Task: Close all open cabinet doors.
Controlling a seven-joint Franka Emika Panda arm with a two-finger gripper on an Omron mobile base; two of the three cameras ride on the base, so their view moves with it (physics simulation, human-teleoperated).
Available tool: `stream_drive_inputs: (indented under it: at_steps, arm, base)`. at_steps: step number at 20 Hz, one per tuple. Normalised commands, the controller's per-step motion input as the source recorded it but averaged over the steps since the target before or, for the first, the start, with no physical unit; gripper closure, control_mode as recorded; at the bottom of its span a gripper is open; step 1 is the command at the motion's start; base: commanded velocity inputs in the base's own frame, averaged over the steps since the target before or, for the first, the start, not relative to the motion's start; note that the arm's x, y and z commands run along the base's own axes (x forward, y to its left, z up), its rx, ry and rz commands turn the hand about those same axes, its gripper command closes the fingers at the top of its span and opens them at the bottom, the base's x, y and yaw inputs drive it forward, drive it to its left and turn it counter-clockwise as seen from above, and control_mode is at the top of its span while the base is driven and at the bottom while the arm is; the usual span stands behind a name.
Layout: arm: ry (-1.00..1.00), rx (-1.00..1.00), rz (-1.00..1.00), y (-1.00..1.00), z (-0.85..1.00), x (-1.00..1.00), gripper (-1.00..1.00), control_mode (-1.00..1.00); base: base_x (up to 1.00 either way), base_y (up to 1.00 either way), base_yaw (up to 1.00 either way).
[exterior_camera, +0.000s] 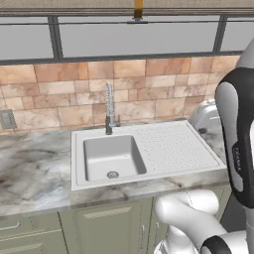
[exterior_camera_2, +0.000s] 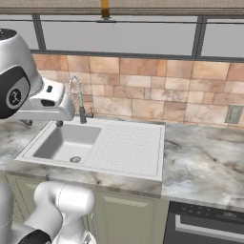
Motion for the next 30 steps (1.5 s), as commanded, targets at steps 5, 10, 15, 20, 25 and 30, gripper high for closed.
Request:
stream_drive_inputs:
  at_steps: [5,10,15,20,25,30]
  arm:
    - [-0.11,-0.01,-0.01,0.00,0.05,-0.38,-1.00,-1.00]
    - [0.00,0.00,-0.10,0.00,0.01,-0.02,-1.00,-1.00]
    - [0.02,0.00,-0.15,-0.05,0.00,-0.11,-1.00,-1.00]
    - [0.00,0.00,-0.04,-0.06,-0.02,-0.15,-1.00,-1.00]
    - [0.00,0.00,0.00,0.00,0.00,0.00,-1.00,1.00]
    - [0.00,0.00,0.00,0.00,0.00,0.00,-1.00,1.00]
  base:
    - [0.00,0.00,0.00]
    - [0.00,0.00,0.00]
    - [0.00,0.00,0.00]
    - [0.00,0.00,0.00]
    - [0.00,0.00,0.00]
    - [-0.47,0.23,0.05]
